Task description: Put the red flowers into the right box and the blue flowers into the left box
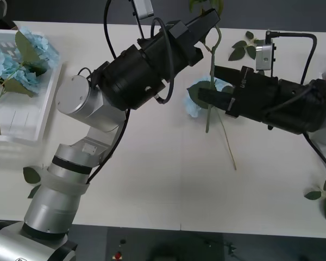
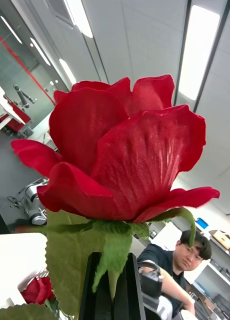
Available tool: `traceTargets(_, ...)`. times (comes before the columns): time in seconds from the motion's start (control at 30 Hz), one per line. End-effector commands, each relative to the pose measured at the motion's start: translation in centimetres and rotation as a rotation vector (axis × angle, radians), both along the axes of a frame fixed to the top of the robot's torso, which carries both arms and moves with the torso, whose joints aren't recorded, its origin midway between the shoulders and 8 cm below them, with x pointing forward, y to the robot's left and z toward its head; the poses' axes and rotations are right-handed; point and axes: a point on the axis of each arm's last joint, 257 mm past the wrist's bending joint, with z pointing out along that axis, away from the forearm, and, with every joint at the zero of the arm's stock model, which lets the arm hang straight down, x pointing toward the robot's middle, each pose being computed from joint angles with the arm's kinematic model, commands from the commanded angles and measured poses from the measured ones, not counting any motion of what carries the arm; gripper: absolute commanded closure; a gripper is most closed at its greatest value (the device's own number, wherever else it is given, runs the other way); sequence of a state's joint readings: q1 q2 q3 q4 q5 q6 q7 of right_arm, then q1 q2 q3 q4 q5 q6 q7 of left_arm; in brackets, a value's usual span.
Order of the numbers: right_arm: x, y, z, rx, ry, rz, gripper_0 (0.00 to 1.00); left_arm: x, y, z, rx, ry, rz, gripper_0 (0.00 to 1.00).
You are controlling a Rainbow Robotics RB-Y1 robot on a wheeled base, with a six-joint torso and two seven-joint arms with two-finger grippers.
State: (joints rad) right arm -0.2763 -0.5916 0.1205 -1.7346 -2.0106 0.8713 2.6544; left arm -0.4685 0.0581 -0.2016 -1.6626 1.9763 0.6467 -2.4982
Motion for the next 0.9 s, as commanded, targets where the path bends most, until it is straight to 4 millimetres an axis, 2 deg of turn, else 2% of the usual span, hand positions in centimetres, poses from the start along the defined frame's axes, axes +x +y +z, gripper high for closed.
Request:
traceTargets(0.03,-0.1,1.4,1.1,0.018,0.014,0.031,0.0,-1.9,-1.6,2.2,-0.002,-0.056,-0.044,1.0)
traceTargets(0.27,0.2,2.6,1.1,0.029,0.03,0.034,0.0,-1.9,-2.2,1.7,0.006,-0.043,-0.054,1.0)
traceTargets(0.33,0.2,2.7,1.2,0.034,0.035,0.037,0.49,-1.9,-2.2,1.5,0.008,-0.04,-0.055,1.0)
traceTargets(0.37,0.1,2.7,1.2,0.038,0.041,0.04,0.96,-2.0,-2.4,1.5,0.009,-0.04,-0.058,1.0)
traceTargets(0.4,0.1,2.7,1.3,0.04,0.045,0.039,1.0,-2.0,-2.4,1.5,0.009,-0.04,-0.058,1.0)
traceTargets(0.9,0.1,2.8,1.6,0.063,0.072,0.046,1.0,-1.4,-2.2,1.0,0.013,-0.025,-0.045,1.0)
